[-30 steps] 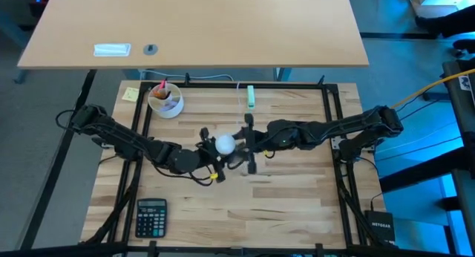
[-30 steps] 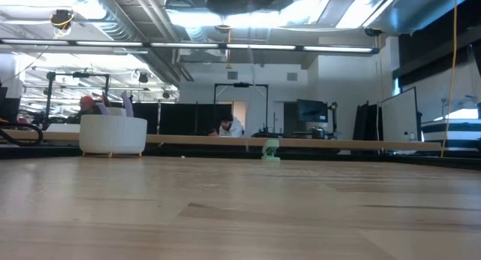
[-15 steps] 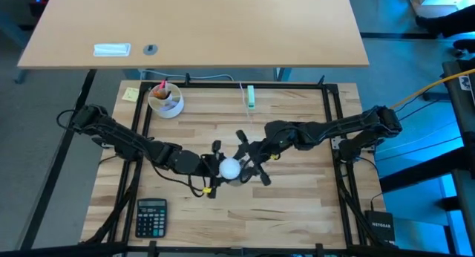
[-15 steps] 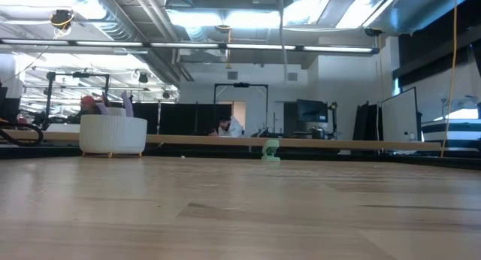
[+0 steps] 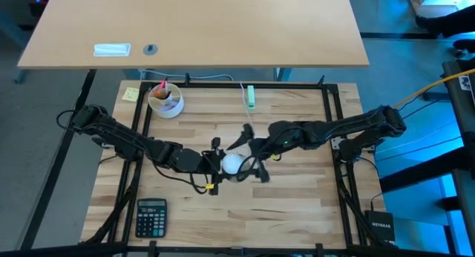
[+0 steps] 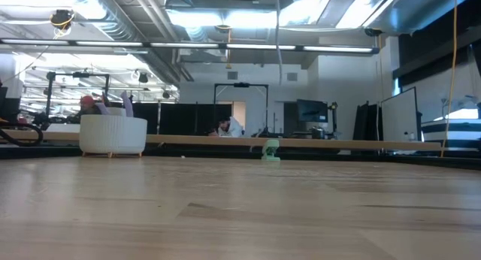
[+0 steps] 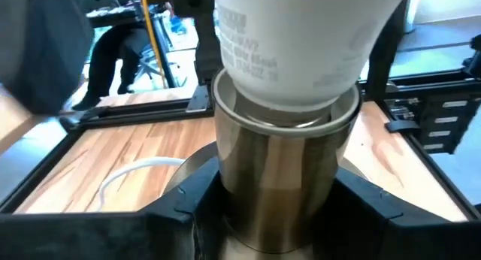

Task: Screw lightbulb
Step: Remove the lightbulb from the lamp socket

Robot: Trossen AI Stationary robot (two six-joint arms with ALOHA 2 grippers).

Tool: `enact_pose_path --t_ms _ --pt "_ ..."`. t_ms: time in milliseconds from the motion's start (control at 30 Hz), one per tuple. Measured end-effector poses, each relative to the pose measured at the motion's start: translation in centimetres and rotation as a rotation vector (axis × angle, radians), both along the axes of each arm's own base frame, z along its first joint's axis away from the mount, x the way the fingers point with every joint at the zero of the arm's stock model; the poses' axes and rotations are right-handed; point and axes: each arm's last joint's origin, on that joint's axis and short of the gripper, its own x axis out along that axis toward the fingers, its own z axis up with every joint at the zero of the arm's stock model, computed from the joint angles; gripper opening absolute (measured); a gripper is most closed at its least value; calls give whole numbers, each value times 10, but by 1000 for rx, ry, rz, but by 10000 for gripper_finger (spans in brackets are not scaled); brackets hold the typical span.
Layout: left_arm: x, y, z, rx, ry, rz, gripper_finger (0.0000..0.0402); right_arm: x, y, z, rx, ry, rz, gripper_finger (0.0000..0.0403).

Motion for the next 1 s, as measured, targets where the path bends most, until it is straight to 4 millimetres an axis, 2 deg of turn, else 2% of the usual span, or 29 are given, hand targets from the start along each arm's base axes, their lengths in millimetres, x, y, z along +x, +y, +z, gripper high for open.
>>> enact_pose_path --t_ms 267,467,633,800,1000 --pt "0 3 0 -7 -11 98 171 -48 -13 37 -138 124 -197 352" --pt "0 8 1 -3 -24 185 171 -68 -17 47 -117 171 -251 351" --pt "3 18 2 -14 -37 267 171 -64 -16 45 -65 176 -263 351" --pt "4 28 1 -44 -49 347 171 -52 -16 37 -149 171 -286 351" --pt "1 23 1 -97 -82 449 171 -31 -16 23 -199 110 -349 351"
